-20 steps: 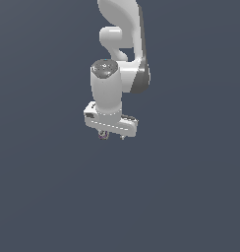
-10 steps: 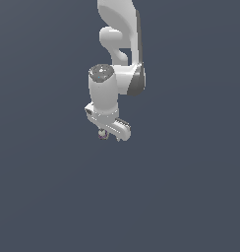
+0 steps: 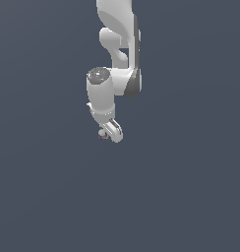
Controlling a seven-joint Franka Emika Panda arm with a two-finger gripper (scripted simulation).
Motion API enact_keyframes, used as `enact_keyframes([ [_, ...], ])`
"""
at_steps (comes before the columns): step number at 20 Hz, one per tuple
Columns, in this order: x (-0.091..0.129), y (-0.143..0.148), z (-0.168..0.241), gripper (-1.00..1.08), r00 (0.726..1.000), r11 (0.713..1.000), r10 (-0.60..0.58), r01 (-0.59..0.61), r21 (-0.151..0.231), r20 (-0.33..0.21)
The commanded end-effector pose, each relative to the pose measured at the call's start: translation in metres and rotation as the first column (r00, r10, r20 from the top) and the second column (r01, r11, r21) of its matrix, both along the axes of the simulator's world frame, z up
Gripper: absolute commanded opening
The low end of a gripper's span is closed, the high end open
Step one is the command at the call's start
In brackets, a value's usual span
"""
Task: Pick up the object and move it to a goal position.
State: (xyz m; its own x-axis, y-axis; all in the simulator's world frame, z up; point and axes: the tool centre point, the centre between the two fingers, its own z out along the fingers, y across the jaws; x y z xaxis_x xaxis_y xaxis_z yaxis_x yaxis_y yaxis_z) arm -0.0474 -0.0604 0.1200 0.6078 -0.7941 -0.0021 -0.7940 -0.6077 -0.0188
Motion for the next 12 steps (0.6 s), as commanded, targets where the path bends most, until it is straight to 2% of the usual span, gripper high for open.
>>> enact_keyframes([
  [1, -0.006, -0.004, -0.005, 1.0, 0.997, 0.997, -0.08, 0.08, 0.0, -0.003],
  [6, -0.018, -0.011, -0.014, 1.0, 0.972, 0.972, -0.236, 0.236, -0.002, -0.008],
  [12, -0.032, -0.019, -0.023, 1.0, 0.914, 0.914, -0.405, 0.405, -0.006, -0.012],
])
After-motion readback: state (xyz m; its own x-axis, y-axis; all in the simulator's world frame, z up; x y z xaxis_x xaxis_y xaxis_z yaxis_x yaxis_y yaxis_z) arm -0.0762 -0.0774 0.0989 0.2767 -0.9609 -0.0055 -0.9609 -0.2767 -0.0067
